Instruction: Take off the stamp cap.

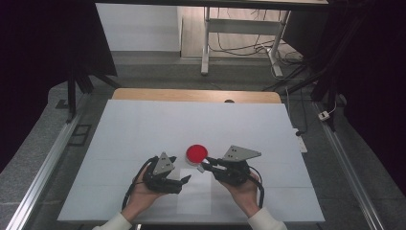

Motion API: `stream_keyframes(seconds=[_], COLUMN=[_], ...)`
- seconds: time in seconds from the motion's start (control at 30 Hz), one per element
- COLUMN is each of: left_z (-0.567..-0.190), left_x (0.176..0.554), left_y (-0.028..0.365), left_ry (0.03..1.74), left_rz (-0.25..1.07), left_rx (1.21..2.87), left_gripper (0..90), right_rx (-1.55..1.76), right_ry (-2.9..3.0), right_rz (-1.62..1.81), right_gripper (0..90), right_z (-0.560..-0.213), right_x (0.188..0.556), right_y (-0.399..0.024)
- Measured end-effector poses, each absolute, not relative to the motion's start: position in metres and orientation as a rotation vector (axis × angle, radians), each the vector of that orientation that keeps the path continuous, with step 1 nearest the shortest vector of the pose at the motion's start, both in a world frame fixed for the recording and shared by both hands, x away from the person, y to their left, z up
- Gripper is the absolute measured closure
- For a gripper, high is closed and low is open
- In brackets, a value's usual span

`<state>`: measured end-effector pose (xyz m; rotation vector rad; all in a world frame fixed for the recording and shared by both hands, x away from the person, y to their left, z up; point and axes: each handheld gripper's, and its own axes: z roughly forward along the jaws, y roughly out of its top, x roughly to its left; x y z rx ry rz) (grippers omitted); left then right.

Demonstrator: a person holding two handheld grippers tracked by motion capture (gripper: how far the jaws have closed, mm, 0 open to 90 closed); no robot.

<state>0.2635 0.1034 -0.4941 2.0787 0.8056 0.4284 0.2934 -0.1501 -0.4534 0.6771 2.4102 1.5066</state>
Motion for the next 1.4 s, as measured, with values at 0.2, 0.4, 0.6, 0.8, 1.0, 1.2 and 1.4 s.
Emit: stream_keyframes(seconds=[0.2,0.4,0.6,0.8,1.0,1.2,1.4], left_z=[-0.494,-0.495,-0.495,-0.495,-0.495,-0.495,-0.495], left_x=[0.266,0.268,0.27,0.271,0.273,0.272,0.273], left_y=[0.098,0.09,0.084,0.077,0.072,0.068,0.062], left_ry=[0.806,0.79,0.786,0.783,0.779,0.763,0.75], left_rz=[0.423,0.422,0.422,0.444,0.453,0.49,0.502], left_rx=[2.079,2.092,2.091,2.077,2.077,2.059,2.061], left_gripper=[19.0,19.1,19.3,20.1,21.7,25.8,29.1], right_rx=[0.697,0.71,0.728,0.759,0.776,0.799,0.808], right_ry=[2.402,2.395,2.381,2.37,2.354,2.339,2.321], right_rz=[1.511,1.512,1.514,1.522,1.538,1.564,1.58], right_gripper=[75.2,75.3,75.2,75.3,75.3,75.3,75.2], right_z=[-0.454,-0.454,-0.455,-0.455,-0.455,-0.455,-0.455], right_x=[0.293,0.293,0.293,0.293,0.293,0.293,0.292], right_y=[-0.149,-0.149,-0.148,-0.148,-0.148,-0.149,-0.149])
